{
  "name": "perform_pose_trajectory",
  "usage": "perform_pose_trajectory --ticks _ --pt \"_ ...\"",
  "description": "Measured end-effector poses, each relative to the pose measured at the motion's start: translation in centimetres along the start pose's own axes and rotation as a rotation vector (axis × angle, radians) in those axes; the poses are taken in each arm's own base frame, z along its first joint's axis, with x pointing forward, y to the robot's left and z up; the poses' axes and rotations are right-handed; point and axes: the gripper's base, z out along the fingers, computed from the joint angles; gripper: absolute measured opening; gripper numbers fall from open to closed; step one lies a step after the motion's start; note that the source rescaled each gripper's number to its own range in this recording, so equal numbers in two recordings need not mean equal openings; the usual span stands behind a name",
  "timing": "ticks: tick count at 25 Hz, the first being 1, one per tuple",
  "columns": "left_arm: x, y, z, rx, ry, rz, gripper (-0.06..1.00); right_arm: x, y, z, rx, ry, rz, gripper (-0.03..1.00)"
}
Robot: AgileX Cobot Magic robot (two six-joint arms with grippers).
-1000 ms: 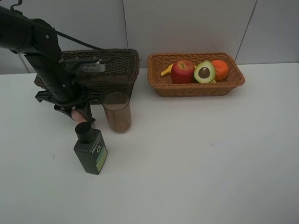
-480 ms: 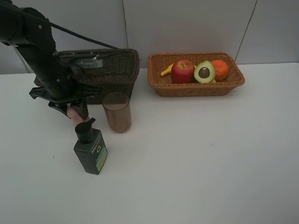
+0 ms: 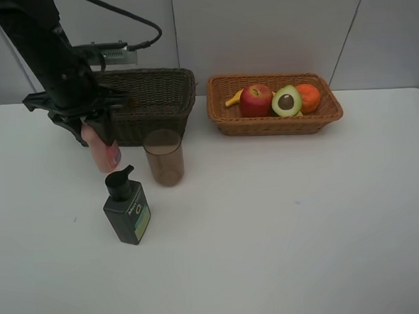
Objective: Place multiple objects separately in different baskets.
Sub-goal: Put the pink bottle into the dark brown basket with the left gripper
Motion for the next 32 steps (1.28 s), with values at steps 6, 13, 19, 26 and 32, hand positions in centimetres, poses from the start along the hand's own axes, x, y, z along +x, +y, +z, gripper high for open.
perform_pose_trajectory --ticks 6,13,19,26,32 --pt "-1.6 -0.5 -3.6 -0.026 -0.053 0.037 0.43 0.0 0.0 0.0 0.000 0.000 0.000 1.00" --pt "-3.5 -0.5 -7.0 -0.071 -0.193 0.103 0.43 0.0 0.0 0.0 0.000 0.000 0.000 1.00" --pt "-4.9 0.4 -8.1 -0.167 -0.321 0.215 0.43 0.0 0.0 0.0 0.000 0.000 0.000 1.00" --pt "-6.7 0.5 -6.2 -0.223 -0.379 0.427 0.43 0.0 0.0 0.0 0.000 0.000 0.000 1.00" --pt "-8.3 0.5 -3.8 -0.257 -0.405 0.587 0.43 0.0 0.0 0.0 0.000 0.000 0.000 1.00"
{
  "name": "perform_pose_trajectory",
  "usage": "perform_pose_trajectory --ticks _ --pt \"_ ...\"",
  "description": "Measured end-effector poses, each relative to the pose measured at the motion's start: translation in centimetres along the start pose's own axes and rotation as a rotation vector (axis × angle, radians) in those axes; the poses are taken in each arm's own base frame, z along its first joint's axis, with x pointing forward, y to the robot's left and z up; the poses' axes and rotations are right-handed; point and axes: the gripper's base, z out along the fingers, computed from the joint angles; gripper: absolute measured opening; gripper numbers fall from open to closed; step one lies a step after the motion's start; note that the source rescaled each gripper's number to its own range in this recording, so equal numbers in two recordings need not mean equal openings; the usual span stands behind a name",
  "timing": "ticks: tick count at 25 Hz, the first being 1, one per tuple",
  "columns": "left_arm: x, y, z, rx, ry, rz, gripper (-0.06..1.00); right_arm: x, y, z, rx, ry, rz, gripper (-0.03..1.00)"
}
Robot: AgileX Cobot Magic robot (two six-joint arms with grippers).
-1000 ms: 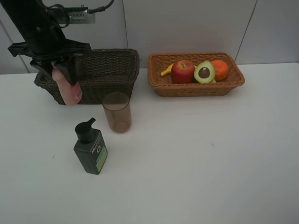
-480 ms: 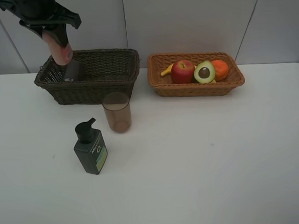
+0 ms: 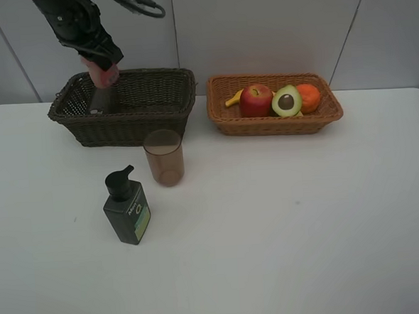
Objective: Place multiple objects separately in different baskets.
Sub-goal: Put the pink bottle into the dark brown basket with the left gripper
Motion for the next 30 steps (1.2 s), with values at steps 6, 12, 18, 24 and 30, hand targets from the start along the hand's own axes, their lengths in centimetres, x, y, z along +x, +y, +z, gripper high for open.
perform_pose_trajectory --ticks 6,12,18,24,30 --pt "-0.4 0.1 2.0 -0.031 -0.047 0.111 0.43 0.0 0.0 0.0 0.000 0.000 0.000 1.00" --pt "-0.3 0.5 4.0 -0.044 -0.064 0.131 0.43 0.0 0.0 0.0 0.000 0.000 0.000 1.00" --pt "0.1 0.7 5.6 -0.043 -0.057 0.127 0.43 0.0 0.0 0.0 0.000 0.000 0.000 1.00" --pt "0.0 0.7 5.9 -0.051 -0.076 0.127 0.43 0.0 0.0 0.0 0.000 0.000 0.000 1.00" --pt "-0.1 0.7 5.9 -0.053 -0.080 0.129 0.43 0.0 0.0 0.0 0.000 0.000 0.000 1.00"
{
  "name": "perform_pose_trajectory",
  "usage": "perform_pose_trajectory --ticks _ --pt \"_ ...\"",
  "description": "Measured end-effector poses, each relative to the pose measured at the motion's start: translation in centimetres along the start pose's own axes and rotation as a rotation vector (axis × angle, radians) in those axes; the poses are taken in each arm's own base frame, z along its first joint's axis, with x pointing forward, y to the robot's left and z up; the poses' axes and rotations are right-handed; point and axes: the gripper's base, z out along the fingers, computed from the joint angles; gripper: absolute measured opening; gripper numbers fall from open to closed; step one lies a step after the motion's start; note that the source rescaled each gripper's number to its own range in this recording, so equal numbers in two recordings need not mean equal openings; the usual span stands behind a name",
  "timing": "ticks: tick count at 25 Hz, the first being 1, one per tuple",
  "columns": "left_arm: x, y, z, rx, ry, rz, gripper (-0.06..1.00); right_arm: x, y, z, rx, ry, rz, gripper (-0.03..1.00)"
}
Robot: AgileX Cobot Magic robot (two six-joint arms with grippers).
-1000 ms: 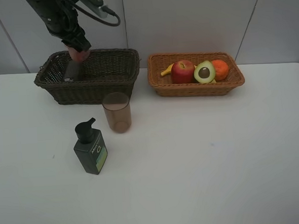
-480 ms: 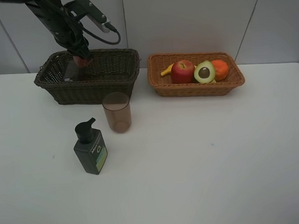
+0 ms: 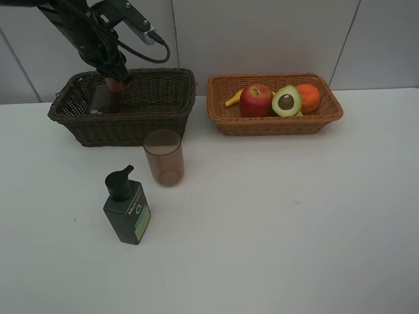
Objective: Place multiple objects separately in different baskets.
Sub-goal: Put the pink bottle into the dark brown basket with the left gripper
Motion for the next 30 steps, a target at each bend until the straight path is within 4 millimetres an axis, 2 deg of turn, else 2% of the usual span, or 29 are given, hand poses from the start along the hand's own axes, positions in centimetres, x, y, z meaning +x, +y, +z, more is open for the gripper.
perform_pose_trajectory --ticks 9,10,11,13,16,30 --pt "-0.01 0.01 0.00 -0.001 -0.001 0.000 0.43 0.00 0.00 0.00 0.000 0.000 0.000 1.00" --pt "-0.01 0.01 0.00 -0.001 -0.001 0.000 0.47 0.00 0.00 0.00 0.000 0.000 0.000 1.00" --pt "-0.02 0.01 0.00 -0.001 -0.002 0.000 0.56 0.00 0.00 0.00 0.000 0.000 0.000 1.00" --pt "-0.04 0.02 0.00 -0.002 -0.004 0.002 0.83 0.00 0.00 0.00 0.000 0.000 0.000 1.00" --pt "0.00 0.00 0.00 0.000 -0.001 0.013 0.97 0.00 0.00 0.00 0.000 0.000 0.000 1.00" --pt "0.08 -0.04 0.00 0.004 0.009 0.017 1.00 0.00 0.00 0.00 0.000 0.000 0.000 1.00"
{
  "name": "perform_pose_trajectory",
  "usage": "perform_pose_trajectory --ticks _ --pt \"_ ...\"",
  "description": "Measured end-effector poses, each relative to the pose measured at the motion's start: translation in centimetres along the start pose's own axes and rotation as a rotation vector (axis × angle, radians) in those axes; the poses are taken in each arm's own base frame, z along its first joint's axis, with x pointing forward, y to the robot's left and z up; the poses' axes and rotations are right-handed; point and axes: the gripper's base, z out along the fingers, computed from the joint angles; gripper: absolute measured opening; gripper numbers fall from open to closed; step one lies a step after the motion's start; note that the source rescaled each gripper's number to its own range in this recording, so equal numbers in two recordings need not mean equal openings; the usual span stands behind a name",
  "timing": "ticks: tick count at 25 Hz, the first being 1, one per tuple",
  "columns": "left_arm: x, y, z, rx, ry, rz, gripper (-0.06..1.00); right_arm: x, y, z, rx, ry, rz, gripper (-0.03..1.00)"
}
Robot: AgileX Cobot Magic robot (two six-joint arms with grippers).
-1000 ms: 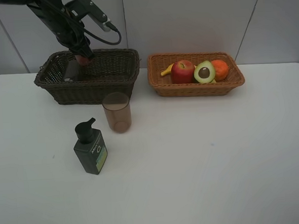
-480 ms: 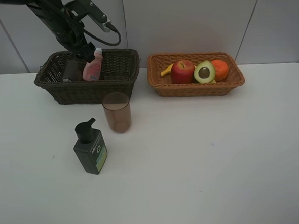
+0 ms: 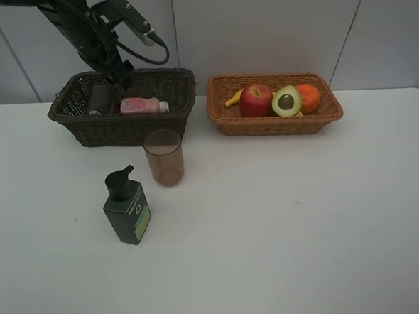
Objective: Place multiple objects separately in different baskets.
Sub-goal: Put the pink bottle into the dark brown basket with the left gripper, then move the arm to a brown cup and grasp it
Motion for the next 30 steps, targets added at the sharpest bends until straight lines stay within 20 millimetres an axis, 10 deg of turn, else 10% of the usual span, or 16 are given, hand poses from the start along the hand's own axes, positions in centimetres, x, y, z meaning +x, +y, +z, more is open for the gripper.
perform_pose_trajectory --ticks 8,30 --pt "-0.2 0.1 -0.5 -0.004 -0.008 -0.001 1.00 0.0 0.0 0.0 0.000 0.000 0.000 1.00" --pt "-1.5 -2.8 -10.5 0.199 0.088 -0.337 1.00 0.0 0.0 0.0 0.000 0.000 0.000 1.00"
